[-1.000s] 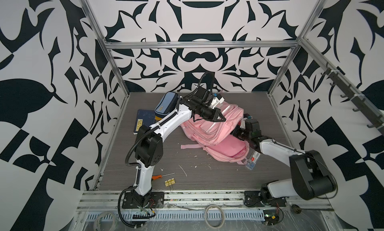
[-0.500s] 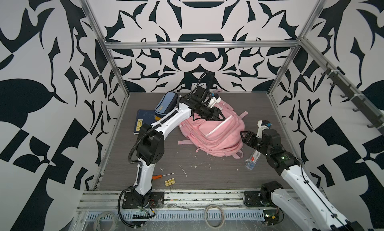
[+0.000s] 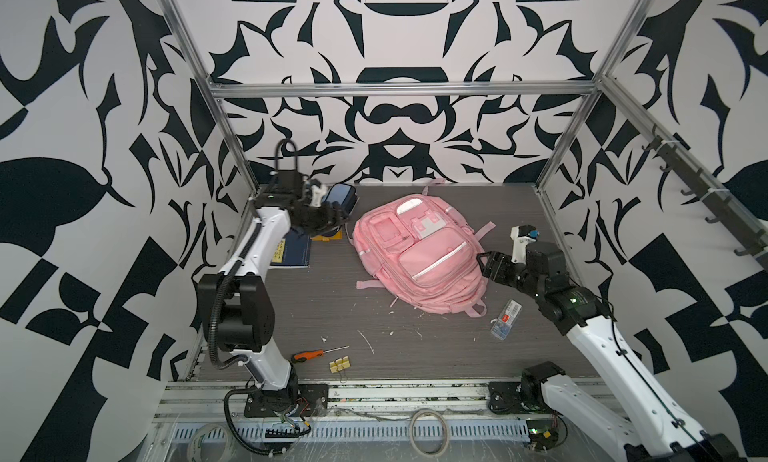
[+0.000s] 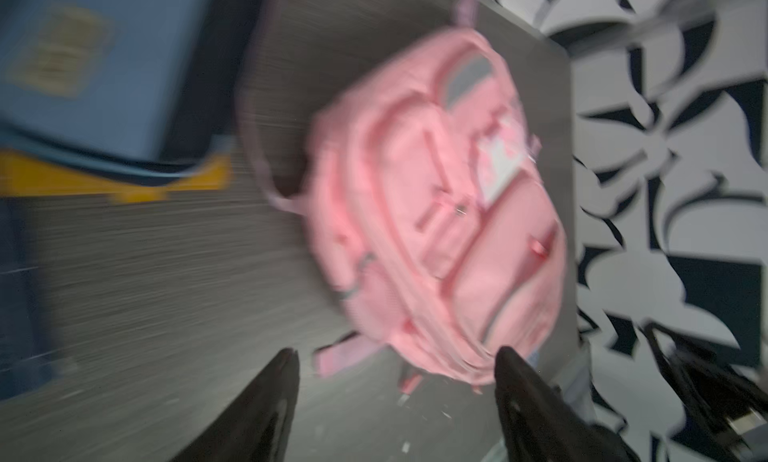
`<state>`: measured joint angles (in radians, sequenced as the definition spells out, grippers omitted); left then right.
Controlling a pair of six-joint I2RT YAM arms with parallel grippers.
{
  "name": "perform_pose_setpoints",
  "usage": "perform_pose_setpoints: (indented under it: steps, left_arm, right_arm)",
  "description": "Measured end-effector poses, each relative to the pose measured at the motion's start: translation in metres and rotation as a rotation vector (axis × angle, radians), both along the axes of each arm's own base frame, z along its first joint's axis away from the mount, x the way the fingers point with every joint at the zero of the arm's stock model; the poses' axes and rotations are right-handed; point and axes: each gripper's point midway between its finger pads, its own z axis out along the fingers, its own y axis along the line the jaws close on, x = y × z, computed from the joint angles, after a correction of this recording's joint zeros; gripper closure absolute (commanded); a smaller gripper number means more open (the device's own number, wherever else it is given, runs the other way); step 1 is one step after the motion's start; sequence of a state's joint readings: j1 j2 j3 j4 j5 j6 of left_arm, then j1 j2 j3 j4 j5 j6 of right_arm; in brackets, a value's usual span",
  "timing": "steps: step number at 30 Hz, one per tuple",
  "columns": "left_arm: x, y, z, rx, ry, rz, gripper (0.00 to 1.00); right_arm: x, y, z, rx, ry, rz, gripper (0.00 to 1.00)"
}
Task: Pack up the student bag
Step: 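Release the book with the right gripper while the left gripper lets go, then reach the left gripper to the dark blue book's edge and pinch it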
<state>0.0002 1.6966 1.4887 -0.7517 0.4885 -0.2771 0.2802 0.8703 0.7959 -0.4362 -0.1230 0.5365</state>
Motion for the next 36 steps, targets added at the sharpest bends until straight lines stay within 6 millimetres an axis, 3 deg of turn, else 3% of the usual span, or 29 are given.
perform_pose_setpoints:
  steps: [2,5,9,14,17,24,36]
  left_arm:
    - [0.002,0.039,-0.014,0.029,0.036,0.104,0.08]
    - [0.005,0.081,-0.026,0.044,0.066,0.218,0.05]
    - [0.016,0.133,-0.042,0.053,0.086,0.343,0.00]
    - [0.037,0.187,-0.081,0.108,0.152,0.417,0.00]
    - [0.034,0.208,-0.107,0.139,0.211,0.437,0.02]
    - [0.038,0.226,-0.128,0.166,0.259,0.424,0.07]
    - [0.028,0.204,-0.159,0.136,0.342,0.372,0.38]
  right_arm:
    - [0.003,0.011,0.002,-0.008,0.005,0.044,0.10]
    - [0.010,0.033,0.008,-0.021,-0.001,0.125,0.04]
    - [0.014,0.075,0.017,-0.044,-0.024,0.255,0.04]
    - [0.011,0.121,0.014,-0.061,-0.032,0.371,0.04]
    - [0.007,0.138,0.007,-0.069,-0.023,0.413,0.04]
    - [0.008,0.143,0.005,-0.081,-0.028,0.413,0.04]
    - [0.012,0.138,0.007,-0.097,-0.042,0.384,0.09]
